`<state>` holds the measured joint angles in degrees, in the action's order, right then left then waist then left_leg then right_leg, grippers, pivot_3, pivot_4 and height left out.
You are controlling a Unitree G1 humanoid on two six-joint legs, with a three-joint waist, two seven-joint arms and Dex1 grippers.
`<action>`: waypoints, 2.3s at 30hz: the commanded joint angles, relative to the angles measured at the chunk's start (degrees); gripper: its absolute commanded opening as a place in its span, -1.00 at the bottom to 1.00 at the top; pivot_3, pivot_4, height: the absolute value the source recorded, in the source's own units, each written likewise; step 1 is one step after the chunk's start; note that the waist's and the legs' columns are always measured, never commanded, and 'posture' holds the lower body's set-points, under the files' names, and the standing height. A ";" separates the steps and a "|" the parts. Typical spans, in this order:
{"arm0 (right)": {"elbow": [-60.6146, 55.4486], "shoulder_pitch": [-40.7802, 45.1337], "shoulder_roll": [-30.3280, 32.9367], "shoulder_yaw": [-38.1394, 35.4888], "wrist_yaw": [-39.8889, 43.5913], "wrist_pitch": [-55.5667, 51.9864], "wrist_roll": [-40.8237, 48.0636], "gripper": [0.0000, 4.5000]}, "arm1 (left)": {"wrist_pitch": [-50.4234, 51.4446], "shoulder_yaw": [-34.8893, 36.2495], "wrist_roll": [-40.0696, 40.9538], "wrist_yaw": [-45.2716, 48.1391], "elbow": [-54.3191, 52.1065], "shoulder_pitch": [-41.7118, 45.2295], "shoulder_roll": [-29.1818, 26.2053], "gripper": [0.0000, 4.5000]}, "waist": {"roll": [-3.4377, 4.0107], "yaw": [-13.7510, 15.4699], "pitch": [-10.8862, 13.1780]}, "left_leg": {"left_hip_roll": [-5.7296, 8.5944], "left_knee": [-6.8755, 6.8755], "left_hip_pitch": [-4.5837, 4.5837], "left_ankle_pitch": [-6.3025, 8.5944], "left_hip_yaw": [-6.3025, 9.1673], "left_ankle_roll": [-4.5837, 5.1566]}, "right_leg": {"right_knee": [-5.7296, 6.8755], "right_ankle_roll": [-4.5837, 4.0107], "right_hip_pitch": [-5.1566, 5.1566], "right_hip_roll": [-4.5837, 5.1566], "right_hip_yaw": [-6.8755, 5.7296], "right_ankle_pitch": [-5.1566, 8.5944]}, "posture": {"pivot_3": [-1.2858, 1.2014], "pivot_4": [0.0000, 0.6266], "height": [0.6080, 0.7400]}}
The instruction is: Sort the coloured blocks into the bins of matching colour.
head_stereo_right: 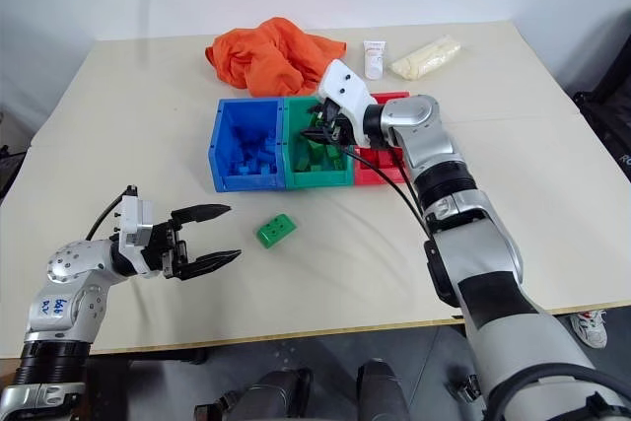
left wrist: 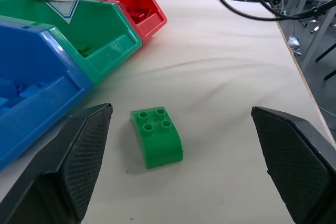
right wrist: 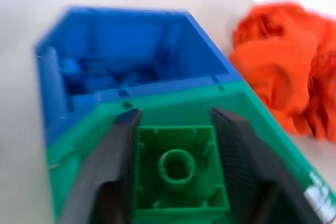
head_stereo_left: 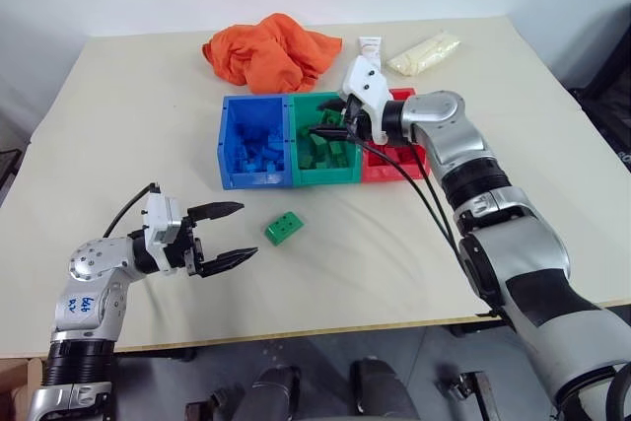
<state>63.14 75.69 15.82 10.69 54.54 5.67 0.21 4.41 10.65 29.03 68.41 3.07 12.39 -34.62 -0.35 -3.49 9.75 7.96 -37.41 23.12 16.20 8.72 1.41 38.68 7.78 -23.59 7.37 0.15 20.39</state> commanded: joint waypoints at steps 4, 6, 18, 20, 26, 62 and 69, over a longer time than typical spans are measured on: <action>3.53 3.30 -0.59 -2.08 -2.42 5.02 -1.37 0.99 | -0.84 1.07 0.83 0.10 -0.97 -0.14 -0.62 1.00 | 0.01 -0.48 0.00 | 0.00 0.02 0.00 0.00 0.01 0.00 | 0.01 0.00 -0.01 -0.01 0.00 0.00 | 0.03 -0.52 1.00; 3.41 3.27 -0.12 -2.12 -1.34 5.84 -1.43 0.99 | -0.86 1.05 0.80 0.19 -0.69 0.05 -0.70 1.00 | 0.01 -0.82 0.00 | 0.00 0.02 0.00 0.00 0.03 -0.01 | 0.03 0.00 -0.01 -0.01 0.00 0.00 | 0.03 -0.52 1.00; -17.07 -8.82 7.49 -3.73 21.19 3.72 5.58 0.99 | -1.10 1.53 0.18 0.41 1.27 1.24 -1.81 1.00 | 0.06 -1.40 -0.52 | 0.00 0.04 -0.01 -0.01 0.09 -0.02 | 0.11 0.00 -0.04 -0.01 0.00 0.00 | 0.03 -1.00 1.00; -26.78 -15.36 11.54 -3.63 28.27 -0.39 9.15 0.99 | -1.04 2.35 0.13 0.20 0.63 -0.13 -2.67 1.00 | 0.01 -1.30 -2.84 | -0.01 0.08 0.14 -0.02 0.24 -0.03 | 0.07 0.00 -0.22 -0.06 0.04 0.00 | 0.03 -1.00 1.00; -43.04 -30.40 24.27 -5.05 34.90 -8.97 13.91 0.99 | 0.99 5.84 0.28 -2.07 -5.89 -9.70 -6.26 1.00 | 0.04 -1.42 -4.99 | 0.20 0.07 -0.23 0.38 0.44 0.09 | -0.04 0.00 0.15 -0.05 0.19 0.00 | 0.03 -1.00 1.00; -63.17 -45.03 26.35 -9.72 20.50 -20.48 19.91 0.99 | 0.81 -12.35 -13.81 -11.43 2.26 2.26 2.58 1.00 | -0.07 3.23 -6.78 | -0.05 0.08 -1.05 0.42 0.07 -0.01 | -0.90 -0.10 0.97 -0.63 0.41 0.07 | 0.03 -1.00 1.00; -67.29 -48.76 27.70 -11.70 18.16 -22.29 21.26 0.99 | -4.85 -16.55 -18.77 -12.24 14.17 10.47 7.29 1.00 | -0.24 3.36 -6.90 | -0.02 -0.01 -1.05 0.42 0.09 0.00 | -0.88 -0.09 1.00 -0.66 0.43 0.06 | 0.03 -1.00 1.00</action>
<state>-1.72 27.36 42.40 1.23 73.31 -16.40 19.80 1.37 -5.73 11.06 56.36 16.43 21.77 -27.45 -0.59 -0.14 2.85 7.94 -37.42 22.08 16.63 8.81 1.41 37.80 7.69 -22.59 6.72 0.59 20.45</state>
